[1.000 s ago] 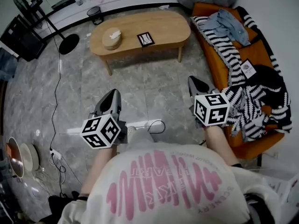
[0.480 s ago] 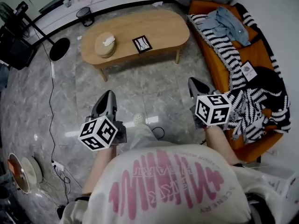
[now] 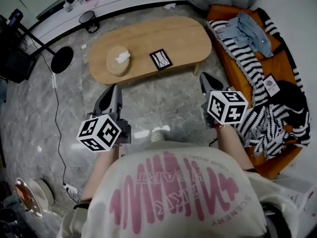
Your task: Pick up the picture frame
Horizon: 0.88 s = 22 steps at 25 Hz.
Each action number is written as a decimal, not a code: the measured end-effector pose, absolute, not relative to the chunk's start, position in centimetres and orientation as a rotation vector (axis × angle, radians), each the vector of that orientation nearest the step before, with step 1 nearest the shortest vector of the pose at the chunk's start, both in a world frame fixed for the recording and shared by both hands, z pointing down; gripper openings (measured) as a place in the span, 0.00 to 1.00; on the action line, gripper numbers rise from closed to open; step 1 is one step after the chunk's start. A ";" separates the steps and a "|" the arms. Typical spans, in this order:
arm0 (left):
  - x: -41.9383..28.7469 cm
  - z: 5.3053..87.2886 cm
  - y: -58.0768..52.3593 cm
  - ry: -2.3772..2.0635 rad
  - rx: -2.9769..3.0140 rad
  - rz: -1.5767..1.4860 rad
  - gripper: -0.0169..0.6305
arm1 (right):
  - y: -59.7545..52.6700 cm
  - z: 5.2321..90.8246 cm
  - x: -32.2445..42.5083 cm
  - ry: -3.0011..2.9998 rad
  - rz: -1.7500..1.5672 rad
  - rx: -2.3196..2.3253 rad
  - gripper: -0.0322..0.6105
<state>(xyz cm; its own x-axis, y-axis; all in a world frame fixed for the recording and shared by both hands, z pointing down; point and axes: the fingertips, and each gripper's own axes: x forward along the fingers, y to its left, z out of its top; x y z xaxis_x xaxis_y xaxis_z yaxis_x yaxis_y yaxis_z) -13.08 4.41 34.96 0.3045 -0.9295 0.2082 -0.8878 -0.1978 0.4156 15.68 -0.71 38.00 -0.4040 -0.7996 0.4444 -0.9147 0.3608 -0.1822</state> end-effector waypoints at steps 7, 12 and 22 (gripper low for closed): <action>-13.4 41.4 2.7 -1.523 2.054 0.044 0.03 | -3.3 45.8 12.9 -2.263 0.833 1.451 0.06; -14.9 48.8 2.3 -1.517 1.878 0.191 0.03 | -4.5 53.6 11.7 -2.142 1.023 1.382 0.06; -14.8 59.0 -2.8 -1.496 1.604 0.285 0.03 | -10.8 66.8 10.3 -1.969 1.491 1.336 0.06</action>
<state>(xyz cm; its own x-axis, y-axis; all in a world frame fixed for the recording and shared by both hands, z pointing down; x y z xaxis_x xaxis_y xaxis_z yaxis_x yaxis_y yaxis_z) -14.84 -2.78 59.05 0.2423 -0.6807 0.6913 -0.8873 0.1328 0.4418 10.35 -10.80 66.81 -0.5046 -0.4749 0.7211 -0.8227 0.0111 -0.5684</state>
